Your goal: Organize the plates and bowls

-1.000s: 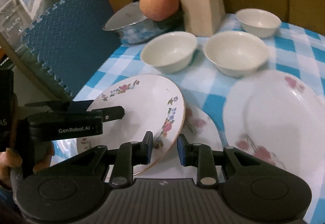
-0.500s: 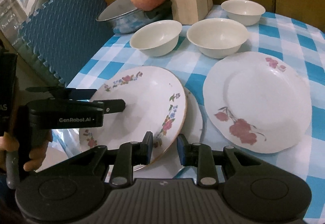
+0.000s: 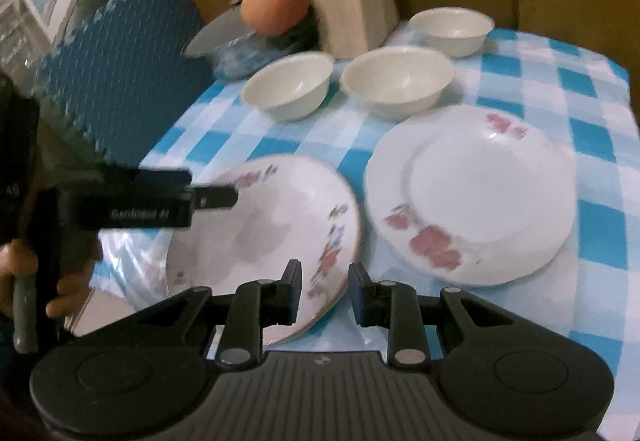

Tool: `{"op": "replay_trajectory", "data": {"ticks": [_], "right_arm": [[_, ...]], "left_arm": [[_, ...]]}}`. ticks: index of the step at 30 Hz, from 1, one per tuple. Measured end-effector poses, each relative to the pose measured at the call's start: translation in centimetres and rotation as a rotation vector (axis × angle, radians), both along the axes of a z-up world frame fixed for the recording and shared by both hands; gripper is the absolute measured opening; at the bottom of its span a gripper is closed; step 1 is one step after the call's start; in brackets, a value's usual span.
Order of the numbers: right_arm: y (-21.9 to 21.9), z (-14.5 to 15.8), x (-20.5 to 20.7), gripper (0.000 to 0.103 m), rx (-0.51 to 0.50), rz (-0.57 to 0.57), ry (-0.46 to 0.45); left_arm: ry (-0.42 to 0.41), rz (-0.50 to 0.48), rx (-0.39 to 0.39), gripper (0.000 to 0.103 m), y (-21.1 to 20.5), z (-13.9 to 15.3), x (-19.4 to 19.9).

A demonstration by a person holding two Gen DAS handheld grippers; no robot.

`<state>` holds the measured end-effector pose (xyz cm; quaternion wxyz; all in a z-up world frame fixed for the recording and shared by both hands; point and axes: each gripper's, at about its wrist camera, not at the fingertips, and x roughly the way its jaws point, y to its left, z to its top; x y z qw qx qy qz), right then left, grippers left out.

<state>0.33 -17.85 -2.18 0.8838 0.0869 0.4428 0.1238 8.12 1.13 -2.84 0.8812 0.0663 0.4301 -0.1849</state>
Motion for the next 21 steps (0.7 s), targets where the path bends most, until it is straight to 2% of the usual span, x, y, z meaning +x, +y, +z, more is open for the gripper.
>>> {"op": "replay_trajectory", "data": {"ticks": [10, 21], "right_arm": [[-6.0, 2.2, 1.2, 0.023, 0.051, -0.201, -0.044], [-9.4, 2.5, 1.6, 0.025, 0.035, -0.271, -0.032]], "left_arm": [[0.037, -0.022, -0.045, 0.079, -3.1, 0.7, 1.7], [0.022, -0.103, 0.018, 0.081, -9.7, 0.2, 2.5]]}}
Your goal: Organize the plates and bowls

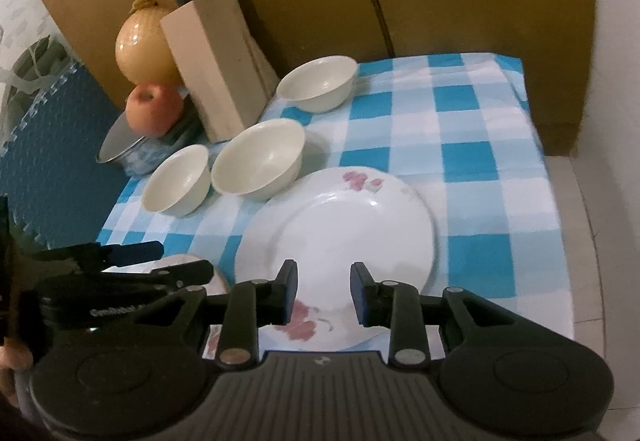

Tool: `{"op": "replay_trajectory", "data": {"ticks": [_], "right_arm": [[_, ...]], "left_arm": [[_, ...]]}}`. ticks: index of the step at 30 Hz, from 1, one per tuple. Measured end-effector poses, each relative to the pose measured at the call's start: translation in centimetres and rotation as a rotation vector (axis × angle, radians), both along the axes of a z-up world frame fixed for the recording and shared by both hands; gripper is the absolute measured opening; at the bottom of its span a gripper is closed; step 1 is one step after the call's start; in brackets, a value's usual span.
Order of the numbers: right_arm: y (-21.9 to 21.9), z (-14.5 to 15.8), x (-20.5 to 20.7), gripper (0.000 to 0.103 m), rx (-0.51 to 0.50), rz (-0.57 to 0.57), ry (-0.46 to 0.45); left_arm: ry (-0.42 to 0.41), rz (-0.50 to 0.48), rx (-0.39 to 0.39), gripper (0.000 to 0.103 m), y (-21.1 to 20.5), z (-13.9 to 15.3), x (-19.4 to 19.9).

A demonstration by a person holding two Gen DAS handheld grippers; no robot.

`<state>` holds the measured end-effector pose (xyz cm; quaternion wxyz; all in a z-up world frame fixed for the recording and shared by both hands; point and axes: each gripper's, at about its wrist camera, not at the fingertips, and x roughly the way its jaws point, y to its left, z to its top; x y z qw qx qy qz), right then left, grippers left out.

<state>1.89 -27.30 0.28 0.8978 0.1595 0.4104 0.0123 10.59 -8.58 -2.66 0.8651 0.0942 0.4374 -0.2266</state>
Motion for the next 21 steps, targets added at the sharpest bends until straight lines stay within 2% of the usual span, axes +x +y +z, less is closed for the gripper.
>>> {"op": "replay_trajectory", "data": {"ticks": [7, 21], "right_arm": [[-2.0, 0.3, 0.5, 0.030, -0.021, -0.041, -0.006], [-3.9, -1.8, 2.5, 0.031, -0.023, -0.071, 0.081]], "left_arm": [[0.029, 0.033, 0.004, 0.082, -1.7, -1.1, 2.1], [0.060, 0.002, 0.010, 0.084, -4.4, -2.4, 3.3]]}}
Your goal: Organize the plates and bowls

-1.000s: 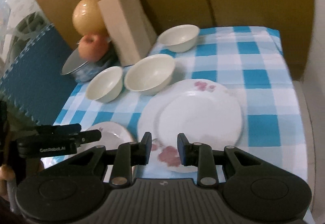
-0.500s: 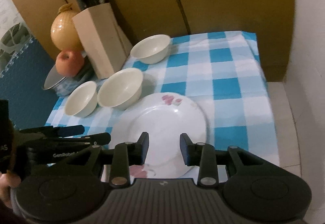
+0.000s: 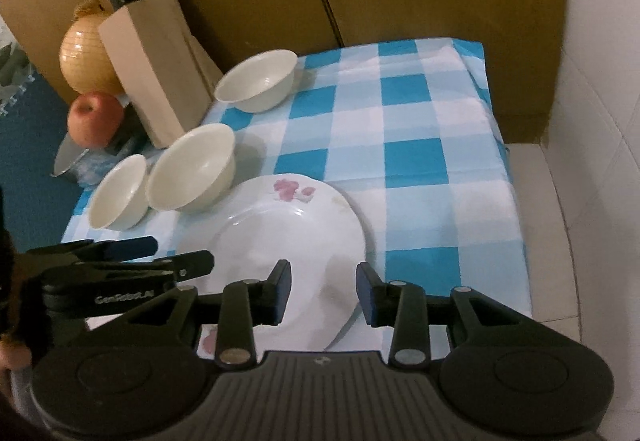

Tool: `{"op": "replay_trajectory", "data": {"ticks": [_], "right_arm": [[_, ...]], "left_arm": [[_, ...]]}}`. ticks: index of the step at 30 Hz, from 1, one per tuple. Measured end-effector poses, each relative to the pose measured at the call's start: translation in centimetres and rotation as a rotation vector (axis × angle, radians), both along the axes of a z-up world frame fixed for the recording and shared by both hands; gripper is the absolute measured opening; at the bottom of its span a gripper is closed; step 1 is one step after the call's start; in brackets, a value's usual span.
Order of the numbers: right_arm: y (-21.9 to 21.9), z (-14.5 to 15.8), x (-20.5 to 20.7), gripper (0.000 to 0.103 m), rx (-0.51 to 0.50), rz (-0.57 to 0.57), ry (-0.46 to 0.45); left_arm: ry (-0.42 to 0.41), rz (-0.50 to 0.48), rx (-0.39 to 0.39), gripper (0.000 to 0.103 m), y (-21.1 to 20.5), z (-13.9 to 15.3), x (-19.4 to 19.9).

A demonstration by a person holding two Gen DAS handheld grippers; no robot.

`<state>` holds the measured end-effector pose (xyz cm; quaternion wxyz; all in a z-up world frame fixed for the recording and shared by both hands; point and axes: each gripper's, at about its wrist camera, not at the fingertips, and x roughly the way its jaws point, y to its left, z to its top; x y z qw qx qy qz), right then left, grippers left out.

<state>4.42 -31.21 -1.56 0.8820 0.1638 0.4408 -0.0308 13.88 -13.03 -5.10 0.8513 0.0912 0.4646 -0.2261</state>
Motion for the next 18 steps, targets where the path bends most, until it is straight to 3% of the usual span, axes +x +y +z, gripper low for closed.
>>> {"op": "replay_trajectory", "data": {"ticks": [18], "right_arm": [[0.0, -1.8, 1.0, 0.031, 0.065, -0.015, 0.045]], "left_arm": [[0.015, -0.017, 0.037, 0.086, -1.5, -1.4, 0.4]]}}
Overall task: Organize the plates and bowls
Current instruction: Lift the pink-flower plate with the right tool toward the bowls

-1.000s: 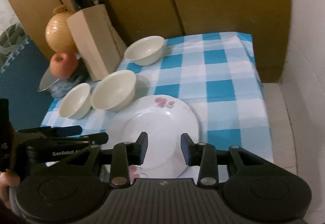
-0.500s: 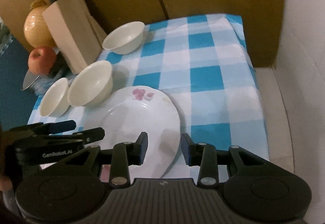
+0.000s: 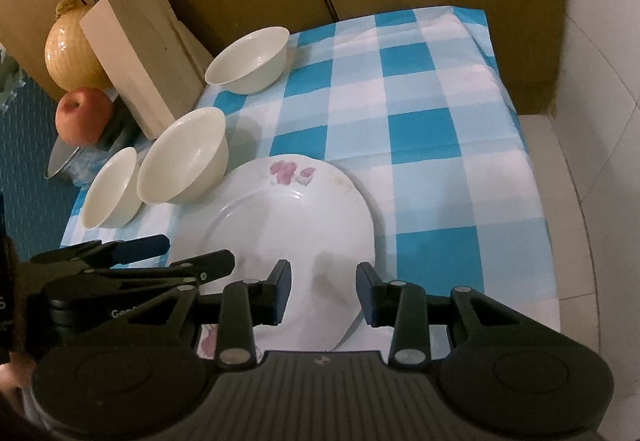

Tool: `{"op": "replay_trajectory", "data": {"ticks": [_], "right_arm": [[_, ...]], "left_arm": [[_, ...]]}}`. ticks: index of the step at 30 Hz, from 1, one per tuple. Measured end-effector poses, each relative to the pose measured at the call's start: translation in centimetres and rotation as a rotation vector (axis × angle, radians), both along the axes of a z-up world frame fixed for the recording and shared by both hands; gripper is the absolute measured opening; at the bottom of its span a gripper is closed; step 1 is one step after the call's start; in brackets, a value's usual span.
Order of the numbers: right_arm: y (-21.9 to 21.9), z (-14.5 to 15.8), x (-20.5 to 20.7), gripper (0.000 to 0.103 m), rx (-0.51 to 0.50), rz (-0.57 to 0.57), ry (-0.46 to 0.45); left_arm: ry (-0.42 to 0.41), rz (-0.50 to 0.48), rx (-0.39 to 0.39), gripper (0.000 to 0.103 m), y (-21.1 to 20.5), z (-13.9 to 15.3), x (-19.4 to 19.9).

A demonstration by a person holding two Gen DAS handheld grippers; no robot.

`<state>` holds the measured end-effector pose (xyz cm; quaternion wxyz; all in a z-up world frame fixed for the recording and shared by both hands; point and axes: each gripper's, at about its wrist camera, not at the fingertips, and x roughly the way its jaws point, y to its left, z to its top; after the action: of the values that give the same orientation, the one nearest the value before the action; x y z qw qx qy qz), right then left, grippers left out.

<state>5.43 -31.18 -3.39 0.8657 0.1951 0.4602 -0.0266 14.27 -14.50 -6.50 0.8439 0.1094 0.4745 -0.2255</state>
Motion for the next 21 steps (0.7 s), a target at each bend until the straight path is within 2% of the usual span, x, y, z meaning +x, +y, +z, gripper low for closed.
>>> {"op": "replay_trajectory", "data": {"ticks": [12, 21], "right_arm": [[-1.0, -0.3, 0.0, 0.031, 0.015, -0.046, 0.003], [-0.9, -0.6, 0.2, 0.032, 0.026, -0.047, 0.015]], "left_arm": [[0.041, -0.015, -0.014, 0.086, -0.7, -0.6, 0.4], [0.038, -0.017, -0.014, 0.087, -1.0, -0.6, 0.3]]}}
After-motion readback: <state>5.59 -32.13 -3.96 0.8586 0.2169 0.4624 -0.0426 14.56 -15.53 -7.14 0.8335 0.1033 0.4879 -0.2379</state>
